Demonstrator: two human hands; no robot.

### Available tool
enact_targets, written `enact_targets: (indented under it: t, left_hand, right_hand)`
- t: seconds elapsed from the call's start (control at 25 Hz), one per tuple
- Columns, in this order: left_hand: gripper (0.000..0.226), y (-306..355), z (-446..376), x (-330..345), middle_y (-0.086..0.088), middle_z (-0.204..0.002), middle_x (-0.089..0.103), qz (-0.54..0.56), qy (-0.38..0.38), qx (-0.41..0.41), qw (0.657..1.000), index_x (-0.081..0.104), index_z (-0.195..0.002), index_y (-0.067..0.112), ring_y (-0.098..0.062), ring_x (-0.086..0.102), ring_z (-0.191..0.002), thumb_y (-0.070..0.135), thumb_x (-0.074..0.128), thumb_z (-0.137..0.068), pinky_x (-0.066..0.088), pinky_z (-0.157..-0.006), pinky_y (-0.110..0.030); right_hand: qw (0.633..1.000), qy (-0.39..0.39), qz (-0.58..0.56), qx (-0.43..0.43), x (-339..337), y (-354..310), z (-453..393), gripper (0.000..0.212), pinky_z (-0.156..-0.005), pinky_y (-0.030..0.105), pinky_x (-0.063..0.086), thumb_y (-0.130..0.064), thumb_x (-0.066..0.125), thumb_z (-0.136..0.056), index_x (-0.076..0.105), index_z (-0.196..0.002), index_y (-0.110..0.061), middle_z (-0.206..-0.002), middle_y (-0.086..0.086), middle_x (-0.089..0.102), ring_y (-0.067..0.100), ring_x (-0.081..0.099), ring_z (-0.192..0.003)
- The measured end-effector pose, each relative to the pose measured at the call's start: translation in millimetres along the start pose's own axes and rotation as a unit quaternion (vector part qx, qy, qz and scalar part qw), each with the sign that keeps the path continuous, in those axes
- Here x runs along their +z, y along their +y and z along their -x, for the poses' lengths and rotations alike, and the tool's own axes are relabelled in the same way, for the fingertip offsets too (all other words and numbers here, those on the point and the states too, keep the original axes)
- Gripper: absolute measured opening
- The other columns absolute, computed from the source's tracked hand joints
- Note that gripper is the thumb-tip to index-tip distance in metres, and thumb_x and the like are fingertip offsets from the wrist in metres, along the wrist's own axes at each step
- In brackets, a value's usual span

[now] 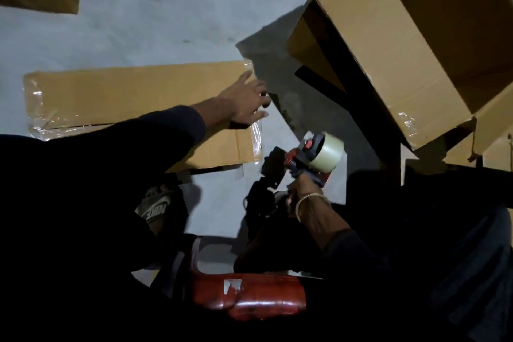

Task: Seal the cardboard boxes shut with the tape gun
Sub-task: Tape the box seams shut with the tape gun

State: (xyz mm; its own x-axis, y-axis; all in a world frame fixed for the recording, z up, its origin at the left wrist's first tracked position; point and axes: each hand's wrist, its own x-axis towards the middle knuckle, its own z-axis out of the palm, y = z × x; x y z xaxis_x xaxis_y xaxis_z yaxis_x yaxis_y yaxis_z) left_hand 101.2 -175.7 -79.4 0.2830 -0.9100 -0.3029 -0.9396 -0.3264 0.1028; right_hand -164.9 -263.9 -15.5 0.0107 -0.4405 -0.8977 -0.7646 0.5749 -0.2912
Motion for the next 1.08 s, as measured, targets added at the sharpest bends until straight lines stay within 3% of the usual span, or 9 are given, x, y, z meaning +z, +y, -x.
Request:
enact_targets:
  t: [0.16, 0.24, 0.4, 0.52, 0.72, 0.84, 0.96, 1.08]
  left_hand:
    - [0.046, 44, 29, 19, -0.010, -0.117, 0.065, 0.017, 0.032, -0.006, 0.999, 0.069, -0.117, 0.019, -0.028, 0.055, -0.124, 0.052, 0.041, -0.101, 0.020, -0.123, -0.057]
    - [0.044, 67, 39, 33, -0.005, -0.106, 0.070, 0.014, 0.051, 0.046, 0.998, 0.072, -0.106, 0.022, -0.025, 0.061, -0.112, 0.049, 0.037, -0.103, 0.020, -0.123, -0.055]
    - [0.033, 92, 50, 48, 0.006, -0.094, 0.071, -0.083, -0.018, 0.163, 0.983, 0.073, -0.095, 0.028, -0.022, 0.062, -0.104, 0.043, 0.044, -0.095, 0.018, -0.124, -0.050]
    - [0.028, 90, 34, 41, 0.005, -0.092, 0.072, -0.147, -0.070, 0.198, 0.967, 0.074, -0.093, 0.026, -0.023, 0.063, -0.095, 0.041, 0.051, -0.086, 0.038, -0.105, -0.045]
    - [0.046, 95, 29, 51, -0.002, -0.096, 0.072, -0.180, -0.097, 0.247, 0.947, 0.074, -0.092, 0.021, -0.025, 0.063, -0.090, 0.051, 0.041, -0.099, 0.041, -0.090, -0.044]
    - [0.054, 90, 15, 41, -0.004, -0.109, 0.070, -0.078, -0.082, 0.231, 0.966, 0.068, -0.115, 0.022, -0.028, 0.066, -0.100, 0.053, 0.024, -0.107, 0.046, -0.094, -0.043]
    - [0.058, 52, -12, 17, -0.009, -0.118, 0.070, 0.027, -0.041, 0.122, 0.991, 0.059, -0.132, 0.020, -0.028, 0.064, -0.111, 0.052, 0.020, -0.105, 0.046, -0.107, -0.049]
    - [0.075, -12, -22, 7, -0.016, -0.129, 0.068, -0.091, 0.030, 0.011, 0.995, 0.066, -0.131, 0.014, -0.031, 0.056, -0.129, 0.061, 0.015, -0.101, 0.025, -0.122, -0.051]
  right_hand:
    - [0.998, 0.033, -0.002, -0.050, -1, -48, -14, 0.022, -0.044, 0.022, 0.030, -0.011, 0.057, -0.087, 0.046, -0.068, -0.010, -0.052, 0.006, 0.038, 0.017, 0.035, -0.038]
    - [0.998, 0.018, 0.013, -0.061, 2, -67, -18, 0.023, -0.040, 0.019, 0.030, -0.008, 0.055, -0.085, 0.044, -0.066, -0.011, -0.051, 0.006, 0.038, 0.018, 0.037, -0.039]
    - [0.996, -0.007, 0.012, -0.085, 15, -86, -17, 0.016, -0.038, 0.017, 0.031, -0.005, 0.054, -0.082, 0.046, -0.069, -0.008, -0.050, 0.005, 0.036, 0.017, 0.034, -0.038]
    - [0.996, -0.019, -0.001, -0.086, 22, -84, -22, 0.006, -0.040, 0.021, 0.034, -0.006, 0.056, -0.077, 0.051, -0.079, -0.007, -0.050, 0.004, 0.038, 0.016, 0.034, -0.034]
    - [0.996, -0.006, -0.040, -0.079, 17, -84, -31, 0.010, -0.040, 0.020, 0.034, -0.012, 0.059, -0.082, 0.053, -0.075, -0.007, -0.044, 0.002, 0.038, 0.017, 0.036, -0.035]
    - [0.995, 0.006, -0.050, -0.082, 15, -85, -41, 0.010, -0.040, 0.022, 0.034, -0.010, 0.059, -0.081, 0.052, -0.074, -0.007, -0.041, 0.001, 0.037, 0.016, 0.034, -0.032]
    - [0.997, 0.003, -0.033, -0.077, 17, -85, -47, 0.006, -0.041, 0.023, 0.035, -0.009, 0.059, -0.078, 0.053, -0.077, -0.007, -0.044, 0.003, 0.039, 0.017, 0.035, -0.033]
    - [0.997, -0.006, -0.028, -0.070, 16, -84, -49, 0.011, -0.039, 0.021, 0.033, -0.012, 0.061, -0.081, 0.055, -0.073, -0.007, -0.045, 0.003, 0.041, 0.018, 0.039, -0.038]
